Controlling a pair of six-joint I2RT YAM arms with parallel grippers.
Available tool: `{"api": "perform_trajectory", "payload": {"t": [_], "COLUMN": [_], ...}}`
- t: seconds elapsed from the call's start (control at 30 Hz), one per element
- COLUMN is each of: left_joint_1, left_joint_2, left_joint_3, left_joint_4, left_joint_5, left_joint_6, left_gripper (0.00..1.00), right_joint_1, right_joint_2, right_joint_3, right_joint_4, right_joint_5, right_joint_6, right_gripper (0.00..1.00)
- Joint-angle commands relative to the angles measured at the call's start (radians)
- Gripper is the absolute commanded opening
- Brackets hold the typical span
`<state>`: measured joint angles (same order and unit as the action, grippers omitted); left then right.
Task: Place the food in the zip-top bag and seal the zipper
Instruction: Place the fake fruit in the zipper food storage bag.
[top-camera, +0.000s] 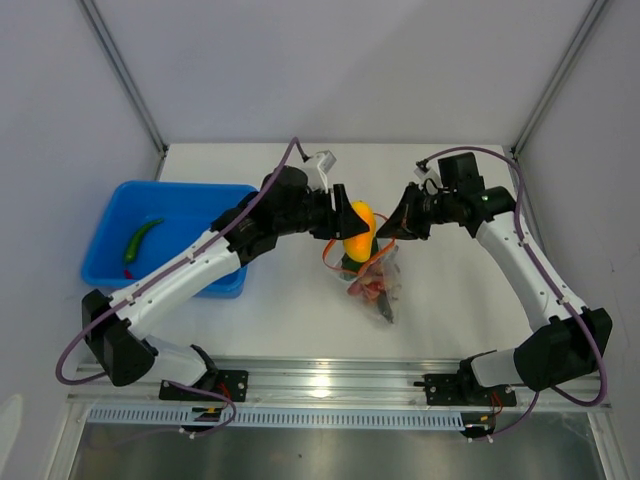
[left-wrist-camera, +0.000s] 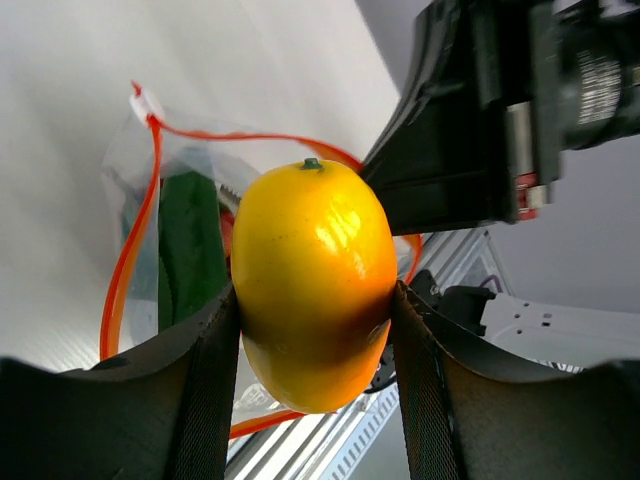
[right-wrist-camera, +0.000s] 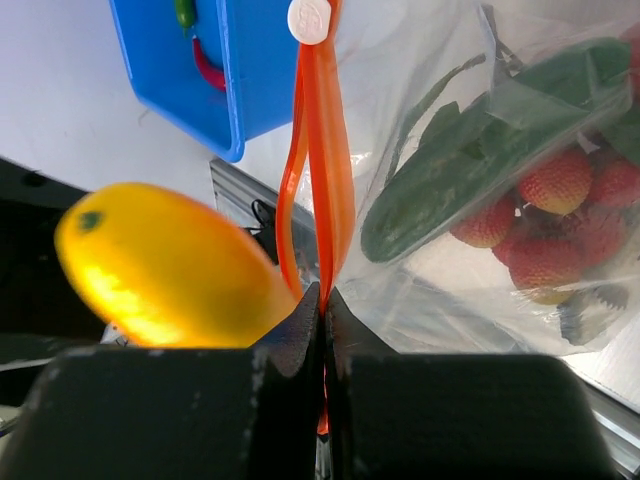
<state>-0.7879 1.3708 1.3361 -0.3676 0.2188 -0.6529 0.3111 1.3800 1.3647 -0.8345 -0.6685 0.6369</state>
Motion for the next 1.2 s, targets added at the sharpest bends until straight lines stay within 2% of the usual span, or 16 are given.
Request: {"api": "perform_trajectory", "payload": {"t": [0.0,0.33,0.4,0.5,0.53,0.57,0.6,0.63,0.67,0.7,0.9,1.0,1.17], "left_joint_1": [-0.007,-0.010,-0.011,-0.020,-0.028,-0.030,-0.031,-0.033,-0.033,-0.031,-0.033,-0.031,-0.030], "left_joint_2": [0.051,0.140,0.152,0.172,0.180,0.197,0.200,0.198,0.183,0.169,0.027,-0.056,-0.102], "left_joint_3": [0.046,0.107,0.115,0.115,0.127,0.139,0.141,0.144,0.138,0.129,0.074,0.040,0.014], "left_joint_4": [-0.065,-0.146,-0.146,-0.120,-0.125,-0.160,-0.177,-0.195,-0.218,-0.226,-0.235,-0.241,-0.293], "left_joint_5": [0.042,0.088,0.134,0.223,0.243,0.252,0.254,0.242,0.222,0.170,0.058,-0.057,-0.163], "left_joint_6": [0.027,0.032,0.036,0.061,0.079,0.087,0.105,0.114,0.122,0.142,0.199,0.202,0.200], "left_gripper": [0.00,0.00,0.04,0.25,0.49,0.61,0.68,0.88,0.99,0.99,0.99,0.99,0.99], "right_joint_1": [-0.009,-0.021,-0.024,-0.026,-0.026,-0.026,-0.027,-0.029,-0.029,-0.030,-0.035,-0.035,-0.033], "right_joint_2": [-0.044,-0.039,-0.036,-0.033,-0.033,-0.033,-0.033,-0.038,-0.039,-0.042,-0.059,-0.067,-0.075], "right_joint_3": [0.005,0.013,0.013,0.011,0.007,0.007,0.007,0.007,0.004,0.002,-0.021,-0.026,-0.023], "right_joint_4": [0.046,0.087,0.090,0.091,0.092,0.092,0.092,0.091,0.087,0.087,0.077,0.071,0.051], "right_joint_5": [-0.049,-0.079,-0.080,-0.082,-0.083,-0.083,-0.083,-0.080,-0.079,-0.079,-0.086,-0.088,-0.088], "right_joint_6": [0.024,0.067,0.067,0.066,0.067,0.066,0.064,0.061,0.060,0.061,0.052,0.047,0.035], "right_gripper": [0.00,0.00,0.00,0.00,0.00,0.00,0.00,0.00,0.00,0.00,0.00,0.00,0.00]}}
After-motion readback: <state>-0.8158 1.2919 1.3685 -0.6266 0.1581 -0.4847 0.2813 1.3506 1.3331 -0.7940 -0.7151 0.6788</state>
